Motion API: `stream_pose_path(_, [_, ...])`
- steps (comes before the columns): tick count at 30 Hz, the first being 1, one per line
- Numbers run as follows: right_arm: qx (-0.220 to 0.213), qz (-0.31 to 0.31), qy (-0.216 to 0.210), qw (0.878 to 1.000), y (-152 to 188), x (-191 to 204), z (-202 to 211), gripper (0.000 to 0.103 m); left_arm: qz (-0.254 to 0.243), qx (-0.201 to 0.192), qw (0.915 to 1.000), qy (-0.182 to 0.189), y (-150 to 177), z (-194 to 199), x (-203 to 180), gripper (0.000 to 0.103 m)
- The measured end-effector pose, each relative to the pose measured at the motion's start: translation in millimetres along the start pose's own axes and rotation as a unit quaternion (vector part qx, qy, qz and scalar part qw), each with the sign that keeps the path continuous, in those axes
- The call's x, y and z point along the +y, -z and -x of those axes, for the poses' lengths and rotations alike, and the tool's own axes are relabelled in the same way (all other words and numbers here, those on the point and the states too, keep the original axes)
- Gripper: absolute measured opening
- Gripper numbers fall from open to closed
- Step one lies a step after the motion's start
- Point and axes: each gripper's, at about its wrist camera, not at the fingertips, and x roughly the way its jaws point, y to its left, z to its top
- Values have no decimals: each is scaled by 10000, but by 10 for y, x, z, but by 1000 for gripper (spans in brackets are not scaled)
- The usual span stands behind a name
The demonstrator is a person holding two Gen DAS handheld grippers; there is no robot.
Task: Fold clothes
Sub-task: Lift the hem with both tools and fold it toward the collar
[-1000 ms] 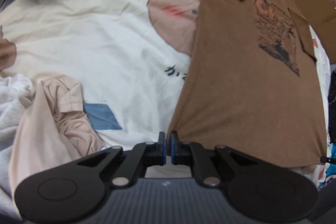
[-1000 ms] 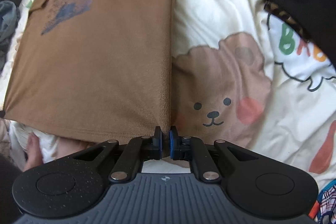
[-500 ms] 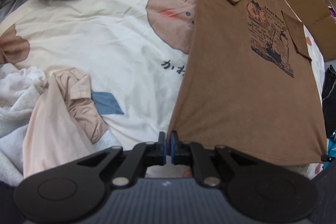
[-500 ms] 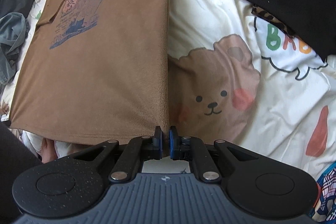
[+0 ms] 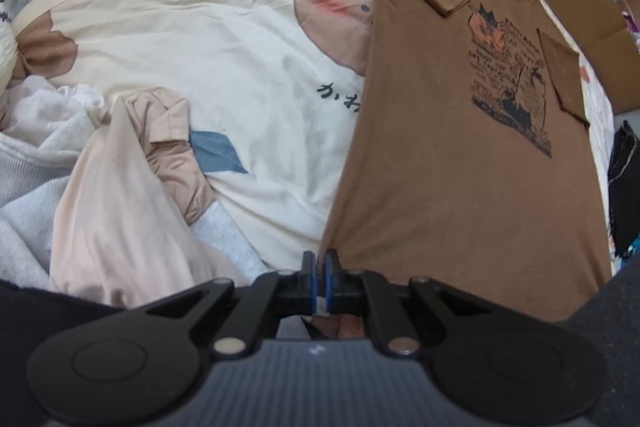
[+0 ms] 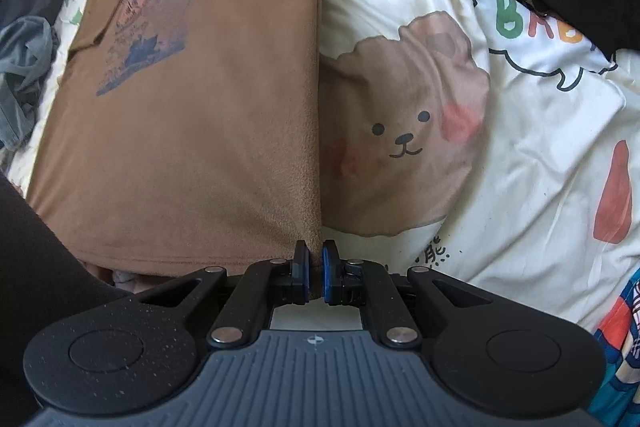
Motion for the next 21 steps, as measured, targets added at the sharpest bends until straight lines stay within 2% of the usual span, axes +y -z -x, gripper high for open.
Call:
stream_pose_path(11, [-332,-81,-178,9993,-285,-12,188,4,274,-327,9986,321,-248,110,-25,4])
stream_pose_path(21, [-742,-19,-265,9969,-727,88,277,4,166,-656,9967,448,-732,141,-136,4])
